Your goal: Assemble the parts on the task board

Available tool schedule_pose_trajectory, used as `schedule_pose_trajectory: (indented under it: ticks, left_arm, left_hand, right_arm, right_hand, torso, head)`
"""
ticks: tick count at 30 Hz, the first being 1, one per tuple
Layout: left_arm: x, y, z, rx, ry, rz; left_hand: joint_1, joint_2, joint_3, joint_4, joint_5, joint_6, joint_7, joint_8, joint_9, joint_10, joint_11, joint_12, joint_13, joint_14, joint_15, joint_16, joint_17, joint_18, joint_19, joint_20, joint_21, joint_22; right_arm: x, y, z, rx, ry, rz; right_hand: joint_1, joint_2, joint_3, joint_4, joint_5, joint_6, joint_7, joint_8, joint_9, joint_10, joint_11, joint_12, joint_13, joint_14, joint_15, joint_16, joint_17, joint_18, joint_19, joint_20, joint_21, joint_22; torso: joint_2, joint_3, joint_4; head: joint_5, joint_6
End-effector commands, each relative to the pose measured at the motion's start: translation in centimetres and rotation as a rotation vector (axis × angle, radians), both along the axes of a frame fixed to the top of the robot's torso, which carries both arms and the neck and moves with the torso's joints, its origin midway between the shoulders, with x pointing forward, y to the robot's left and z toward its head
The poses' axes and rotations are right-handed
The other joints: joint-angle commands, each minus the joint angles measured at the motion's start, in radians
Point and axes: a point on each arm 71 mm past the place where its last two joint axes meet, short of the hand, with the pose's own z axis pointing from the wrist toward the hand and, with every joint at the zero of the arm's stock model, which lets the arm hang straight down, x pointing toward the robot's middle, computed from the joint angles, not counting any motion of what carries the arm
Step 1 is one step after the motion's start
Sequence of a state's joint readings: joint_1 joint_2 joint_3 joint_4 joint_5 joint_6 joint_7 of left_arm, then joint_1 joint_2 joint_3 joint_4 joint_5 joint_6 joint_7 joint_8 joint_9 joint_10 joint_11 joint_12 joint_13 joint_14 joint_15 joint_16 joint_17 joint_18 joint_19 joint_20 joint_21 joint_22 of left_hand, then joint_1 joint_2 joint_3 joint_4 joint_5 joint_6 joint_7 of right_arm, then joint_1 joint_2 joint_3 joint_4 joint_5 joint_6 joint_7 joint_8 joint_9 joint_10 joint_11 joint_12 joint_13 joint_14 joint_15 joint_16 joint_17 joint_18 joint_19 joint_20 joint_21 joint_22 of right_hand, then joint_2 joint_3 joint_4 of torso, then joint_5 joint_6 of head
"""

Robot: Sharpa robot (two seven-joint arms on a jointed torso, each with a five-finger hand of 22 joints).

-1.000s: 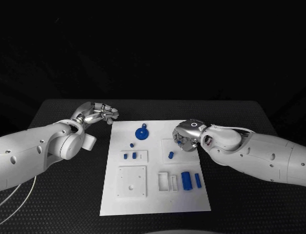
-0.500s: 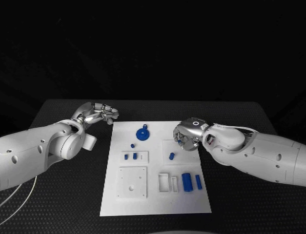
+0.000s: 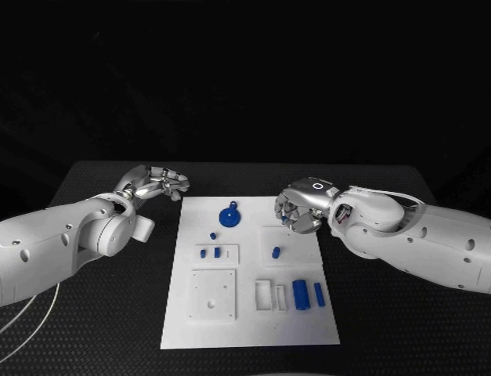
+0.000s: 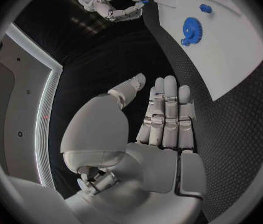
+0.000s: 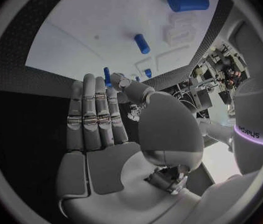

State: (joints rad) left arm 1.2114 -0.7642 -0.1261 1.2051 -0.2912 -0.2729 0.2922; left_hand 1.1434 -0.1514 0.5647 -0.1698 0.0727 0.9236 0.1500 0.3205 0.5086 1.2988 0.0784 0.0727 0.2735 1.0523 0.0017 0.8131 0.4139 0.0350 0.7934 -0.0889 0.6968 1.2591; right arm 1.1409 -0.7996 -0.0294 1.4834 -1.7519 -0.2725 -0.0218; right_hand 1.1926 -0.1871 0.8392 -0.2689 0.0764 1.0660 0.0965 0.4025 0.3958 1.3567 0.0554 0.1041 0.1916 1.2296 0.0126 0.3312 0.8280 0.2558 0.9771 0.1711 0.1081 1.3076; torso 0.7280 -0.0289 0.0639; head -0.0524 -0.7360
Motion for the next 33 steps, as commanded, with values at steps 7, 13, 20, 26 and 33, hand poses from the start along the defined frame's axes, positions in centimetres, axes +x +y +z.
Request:
schedule_pose_trajectory:
  ticks: [7,13,20,26,33]
  left_arm:
    - [0.6,-0.5,0.1,-0.029,-0.016,0.025]
    - [1.0,-0.8,0.1,-0.038,-0.029,0.049]
    - [1.3,-1.4,0.1,-0.045,-0.032,0.056]
    - [1.4,-1.7,0.1,-0.045,-0.037,0.056]
    - [1.5,-2.1,0.1,-0.048,-0.038,0.049]
  left_hand:
    - [-0.012,0.0,-0.002,-0.005,0.005,-0.007,-0.002,-0.006,-0.001,-0.004,0.001,-0.003,-0.001,0.002,0.006,-0.007,0.002,0.002,0.003,-0.003,-0.006,0.002]
    - [-0.012,-0.001,-0.002,-0.006,0.005,-0.006,-0.003,-0.005,-0.001,-0.003,0.0,-0.002,-0.001,0.002,0.006,-0.008,0.004,0.002,0.003,-0.003,-0.007,0.002]
    - [-0.012,-0.002,-0.001,-0.006,0.006,-0.005,-0.003,-0.004,-0.001,-0.002,0.0,-0.001,-0.001,0.002,0.006,-0.009,0.004,0.002,0.003,-0.003,-0.008,0.002]
    - [-0.012,-0.001,-0.001,-0.005,0.006,-0.005,-0.003,-0.004,-0.001,-0.002,0.0,-0.001,-0.001,0.002,0.006,-0.01,0.005,0.002,0.003,-0.002,-0.008,0.002]
    - [-0.013,-0.001,-0.001,-0.005,0.006,-0.005,-0.003,-0.004,-0.001,-0.002,0.0,-0.001,-0.001,0.002,0.006,-0.011,0.005,0.002,0.003,-0.002,-0.009,0.002]
  right_arm:
    - [-1.4,3.8,0.7,0.163,0.044,0.096]
    - [-2.5,6.2,-0.3,0.186,0.072,0.149]
    - [-4.1,8.7,-2.5,0.161,0.094,0.212]
    - [-5.5,10.3,-4.6,0.145,0.12,0.252]
    - [-6.7,11.2,-6.3,0.116,0.147,0.284]
  right_hand:
    - [-0.009,-0.003,0.0,0.004,0.01,0.006,-0.001,0.003,0.002,0.006,0.003,0.0,0.004,0.008,0.002,0.001,0.004,0.006,0.006,0.0,0.005,0.021]
    - [-0.011,0.0,-0.003,0.003,0.019,0.005,-0.001,0.002,0.004,0.005,0.003,-0.002,0.006,0.008,0.002,-0.001,0.007,0.006,0.005,0.0,0.005,0.022]
    - [-0.013,0.003,-0.007,0.001,0.025,0.005,-0.001,0.002,0.005,0.005,0.003,-0.002,0.007,0.009,0.002,-0.002,0.009,0.006,0.005,-0.001,0.006,0.022]
    - [-0.013,0.004,-0.008,-0.001,0.029,0.004,0.0,0.002,0.006,0.004,0.003,-0.003,0.008,0.008,0.002,-0.003,0.01,0.006,0.005,-0.001,0.006,0.022]
    - [-0.014,0.005,-0.01,-0.002,0.032,0.004,-0.001,0.002,0.006,0.005,0.003,-0.003,0.009,0.009,0.002,-0.004,0.011,0.006,0.006,-0.001,0.006,0.022]
  torso:
    - [-0.006,-0.0019,0.0002]
    - [-0.012,-0.0048,0.0009]
    - [-0.017,-0.0077,0.0017]
    - [-0.015,-0.0079,0.0031]
    - [-0.015,-0.0069,0.0026]
  head:
    - [0.051,0.004]
    - [0.089,-0.006]
    - [0.142,-0.019]
    - [0.175,-0.027]
    - [0.193,-0.038]
